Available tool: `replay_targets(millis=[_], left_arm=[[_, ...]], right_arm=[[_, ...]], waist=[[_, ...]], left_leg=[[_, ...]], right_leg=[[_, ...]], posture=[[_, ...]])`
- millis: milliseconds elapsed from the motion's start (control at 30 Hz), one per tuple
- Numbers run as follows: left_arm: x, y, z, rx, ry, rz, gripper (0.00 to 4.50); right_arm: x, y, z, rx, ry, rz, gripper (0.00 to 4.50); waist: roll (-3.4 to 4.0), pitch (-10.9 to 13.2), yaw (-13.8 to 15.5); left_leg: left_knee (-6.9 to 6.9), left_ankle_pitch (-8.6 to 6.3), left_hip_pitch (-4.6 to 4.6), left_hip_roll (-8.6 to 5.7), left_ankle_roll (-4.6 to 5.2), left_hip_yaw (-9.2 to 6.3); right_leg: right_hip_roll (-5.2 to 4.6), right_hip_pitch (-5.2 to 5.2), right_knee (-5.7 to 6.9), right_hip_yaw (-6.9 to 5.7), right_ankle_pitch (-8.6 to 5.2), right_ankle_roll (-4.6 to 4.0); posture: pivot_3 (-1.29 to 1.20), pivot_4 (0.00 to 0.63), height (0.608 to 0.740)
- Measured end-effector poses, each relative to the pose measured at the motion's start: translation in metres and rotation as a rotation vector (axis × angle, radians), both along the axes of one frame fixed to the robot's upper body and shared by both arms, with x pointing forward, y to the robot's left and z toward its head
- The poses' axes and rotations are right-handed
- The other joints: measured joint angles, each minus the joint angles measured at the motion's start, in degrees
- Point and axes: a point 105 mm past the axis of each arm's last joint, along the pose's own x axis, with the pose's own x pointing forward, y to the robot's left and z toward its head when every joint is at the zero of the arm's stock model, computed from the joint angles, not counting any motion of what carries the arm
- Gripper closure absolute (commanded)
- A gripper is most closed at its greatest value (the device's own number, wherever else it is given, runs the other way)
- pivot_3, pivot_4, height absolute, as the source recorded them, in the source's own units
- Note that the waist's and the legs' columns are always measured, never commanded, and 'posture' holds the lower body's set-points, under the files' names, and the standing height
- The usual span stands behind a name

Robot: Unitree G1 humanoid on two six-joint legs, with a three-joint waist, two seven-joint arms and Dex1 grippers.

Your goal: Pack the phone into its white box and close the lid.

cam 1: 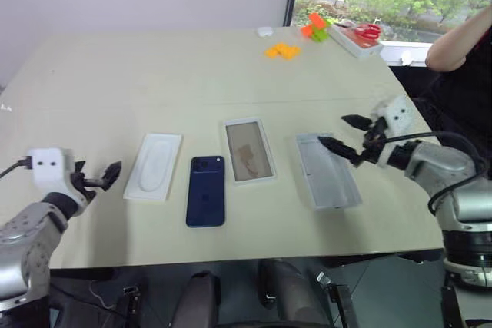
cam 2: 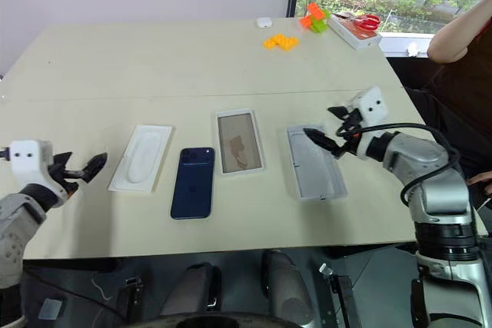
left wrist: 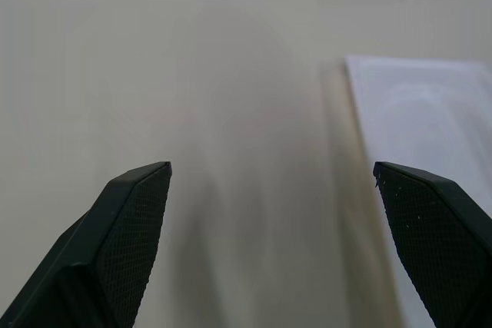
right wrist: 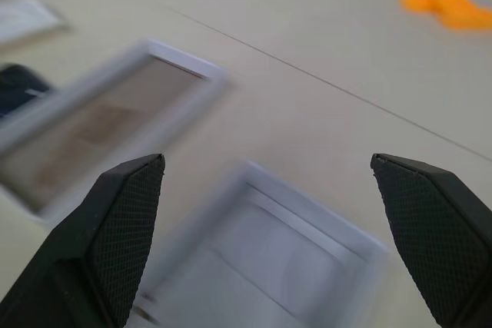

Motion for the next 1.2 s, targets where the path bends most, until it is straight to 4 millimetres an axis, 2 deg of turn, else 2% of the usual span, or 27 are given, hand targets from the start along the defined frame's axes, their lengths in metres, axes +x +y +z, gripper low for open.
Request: replay_targets(millis=[100, 267, 467, 733, 833, 933, 1067, 1200], left_arm=[[-0.001, -0.015, -0.002, -0.094, 0.034, -0.048, 0.07], [-0.011, -0.024, -0.01, -0.245, 0.155, -0.071, 0.07], [-0.022, -0.024, -0.017, -0.31, 0.345, -0.096, 0.07], [-0.023, -0.042, -0.015, -0.392, 0.406, -0.179, 0.07], [-0.023, -0.044, -0.015, -0.397, 0.416, -0.18, 0.82], [-0.024, -0.045, -0.019, -0.415, 0.431, -0.175, 2.11], [-0.024, -0.044, -0.024, -0.447, 0.437, -0.153, 4.07], [-0.022, -0.035, -0.019, -0.492, 0.385, -0.107, 4.07]], right_arm=[[-0.01, 0.026, 0.0, -0.03, -0.019, 0.098, 0.0], [-0.032, 0.065, -0.005, -0.027, -0.018, 0.232, 0.0], [-0.045, 0.072, -0.018, -0.027, 0.037, 0.259, 0.0], [-0.052, 0.076, -0.016, -0.028, 0.043, 0.29, 0.0], [-0.055, 0.078, -0.016, -0.03, 0.043, 0.306, 0.0], [-0.056, 0.081, -0.019, -0.033, 0.051, 0.319, 0.0], [-0.058, 0.084, -0.021, -0.035, 0.055, 0.335, 0.0], [-0.059, 0.086, -0.021, -0.036, 0.053, 0.342, 0.0]], waist=[[0.01, 0.0, 0.0], [0.0, 0.0, 0.0], [-0.05, 0.0, 0.2], [-0.03, -0.1, 0.2], [-0.03, -0.1, 0.2], [-0.03, -0.1, 0.2], [-0.04, -0.1, 0.2], [-0.05, -0.1, 0.1]], left_leg=[[0.0, 0.0, -0.01, 0.02, 0.0, 0.0], [0.0, 0.0, -0.04, 0.0, 0.0, -0.01], [0.05, 0.0, 0.03, -0.08, 0.0, -0.03], [0.04, 0.01, 0.04, -0.13, -0.01, -0.03], [0.05, 0.01, 0.05, -0.14, -0.01, -0.03], [0.04, 0.01, 0.04, -0.15, -0.02, -0.02], [0.05, 0.01, 0.04, -0.15, -0.02, -0.03], [0.05, 0.01, 0.06, -0.14, -0.02, -0.03]], right_leg=[[-0.03, 0.0, 0.0, 0.0, 0.04, 0.07], [-0.07, -0.01, -0.02, 0.0, 0.05, 0.1], [-0.1, 0.07, -0.01, -0.01, -0.07, -0.11], [-0.1, 0.08, -0.01, 0.0, -0.07, -0.12], [-0.1, 0.08, -0.01, 0.0, -0.07, -0.12], [-0.11, 0.08, -0.01, 0.01, -0.07, -0.12], [-0.11, 0.08, -0.01, 0.0, -0.07, -0.12], [-0.09, 0.08, 0.0, 0.0, -0.07, -0.13]], posture=[[0.0, 0.15, 0.74], [0.0, 0.15, 0.74], [0.0, 0.15, 0.74], [0.0, 0.15, 0.74], [0.0, 0.15, 0.74], [0.0, 0.15, 0.74], [0.0, 0.15, 0.74], [0.0, 0.15, 0.74]])
